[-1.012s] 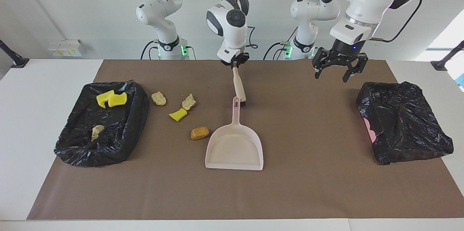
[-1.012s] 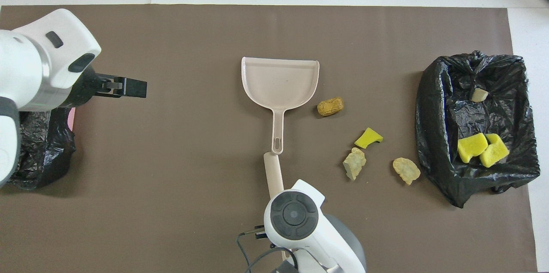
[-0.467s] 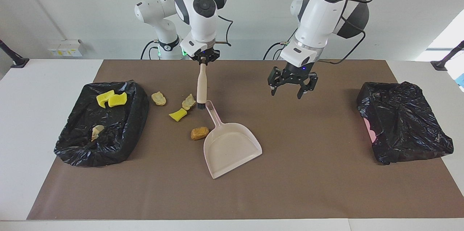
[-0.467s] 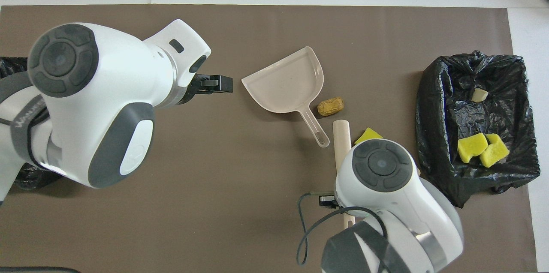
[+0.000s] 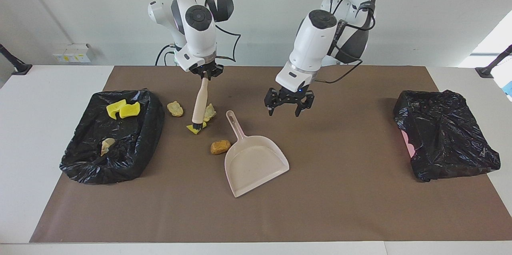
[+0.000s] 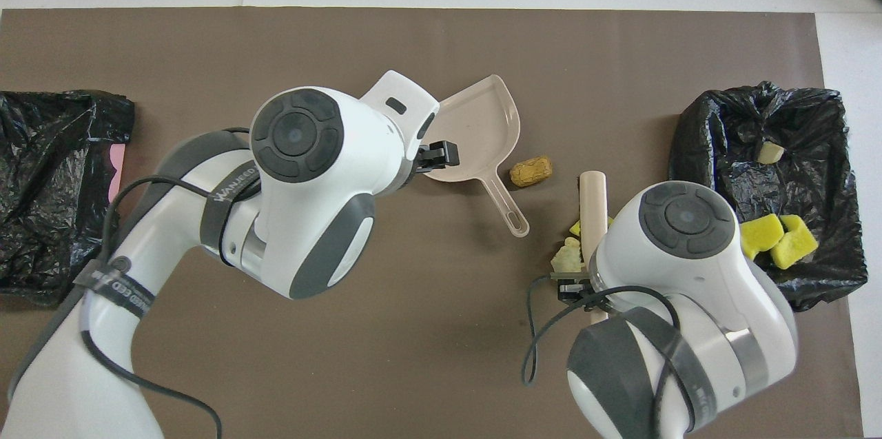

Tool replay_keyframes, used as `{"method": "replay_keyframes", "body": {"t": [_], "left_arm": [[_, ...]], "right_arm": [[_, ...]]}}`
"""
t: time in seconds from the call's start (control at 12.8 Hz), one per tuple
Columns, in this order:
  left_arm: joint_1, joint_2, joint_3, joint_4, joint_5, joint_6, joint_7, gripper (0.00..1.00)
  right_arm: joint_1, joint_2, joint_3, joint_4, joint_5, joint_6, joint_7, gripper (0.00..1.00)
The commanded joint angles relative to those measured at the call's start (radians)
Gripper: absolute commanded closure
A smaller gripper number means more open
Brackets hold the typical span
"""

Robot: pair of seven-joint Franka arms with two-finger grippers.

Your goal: Sweep and dump trash in bin

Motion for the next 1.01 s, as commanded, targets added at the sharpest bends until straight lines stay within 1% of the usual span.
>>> {"method": "replay_keyframes", "body": {"t": [0.0,0.16,0.31,0.39,0.54,0.7,0.78,0.93], "left_arm": [[-0.075,0.072,0.017,0.03,-0.006,0.026,-0.11,0.0],[-0.089,0.08,0.017,0.038,-0.033,0.099,-0.192,0.0],[-0.091,0.08,0.017,0.033,-0.072,0.142,-0.2,0.0],[-0.092,0.082,0.015,0.033,-0.073,0.147,-0.208,0.0],[-0.124,0.109,0.017,0.036,-0.073,0.153,-0.238,0.0],[-0.126,0.111,0.017,0.033,-0.076,0.17,-0.238,0.0],[-0.129,0.124,0.017,0.035,-0.075,0.17,-0.246,0.0],[-0.179,0.199,0.018,0.059,-0.064,0.173,-0.298,0.0]], "right_arm": [[-0.03,0.001,0.013,-0.01,-0.01,0.039,-0.114,1.0],[-0.033,0.004,0.013,-0.01,-0.005,0.058,-0.19,1.0],[-0.039,0.013,0.013,-0.009,-0.008,0.059,-0.22,1.0],[-0.056,0.016,0.011,-0.009,-0.019,0.059,-0.248,1.0],[-0.116,0.027,0.011,-0.007,-0.03,0.059,-0.299,1.0],[-0.145,0.027,0.01,-0.01,-0.057,0.05,-0.3,1.0],[-0.156,0.022,0.011,-0.013,-0.061,0.041,-0.294,1.0],[-0.161,0.002,0.01,-0.052,-0.061,0.052,-0.293,1.0]]}}
